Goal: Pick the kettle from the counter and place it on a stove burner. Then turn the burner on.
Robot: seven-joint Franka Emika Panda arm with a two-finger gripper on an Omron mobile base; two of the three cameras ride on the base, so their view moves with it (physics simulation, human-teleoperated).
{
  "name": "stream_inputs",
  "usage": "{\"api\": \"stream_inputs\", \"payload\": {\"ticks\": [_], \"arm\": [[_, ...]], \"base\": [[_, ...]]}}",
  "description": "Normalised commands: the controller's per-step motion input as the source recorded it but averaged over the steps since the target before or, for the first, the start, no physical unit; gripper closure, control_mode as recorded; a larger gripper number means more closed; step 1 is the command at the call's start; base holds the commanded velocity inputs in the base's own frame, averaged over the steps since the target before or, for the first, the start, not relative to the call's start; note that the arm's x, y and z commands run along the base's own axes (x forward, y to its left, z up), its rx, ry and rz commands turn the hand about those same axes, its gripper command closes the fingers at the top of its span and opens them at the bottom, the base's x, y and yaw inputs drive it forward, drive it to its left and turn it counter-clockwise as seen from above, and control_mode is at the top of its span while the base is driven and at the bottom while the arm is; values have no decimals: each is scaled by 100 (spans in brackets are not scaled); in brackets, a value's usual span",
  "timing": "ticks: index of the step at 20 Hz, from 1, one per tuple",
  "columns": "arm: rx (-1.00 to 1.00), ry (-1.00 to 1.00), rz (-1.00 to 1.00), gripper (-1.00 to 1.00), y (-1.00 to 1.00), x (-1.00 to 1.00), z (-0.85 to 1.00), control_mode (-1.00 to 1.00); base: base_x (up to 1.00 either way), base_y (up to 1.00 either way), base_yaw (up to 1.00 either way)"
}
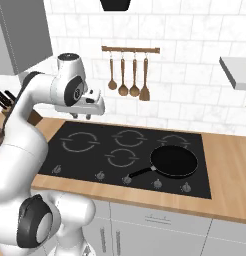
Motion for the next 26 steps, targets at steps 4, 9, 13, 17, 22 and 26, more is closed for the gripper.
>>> {"api": "stream_inputs", "payload": {"ticks": [4,9,13,17,22,26], "arm": [[-8,-5,1,-100,28,-8,0,-100],[-11,-34,5,-100,97,-60,-3,-100],[-2,-27,0,-100,100,-56,11,-100],[0,-25,0,-100,91,-51,25,-100],[0,-19,1,-100,99,-41,21,-100],[-2,-11,15,-100,100,-15,2,-100]], "base": [[0,0,0],[0,0,0],[0,0,0],[0,0,0],[0,0,0],[0,0,0]]}}
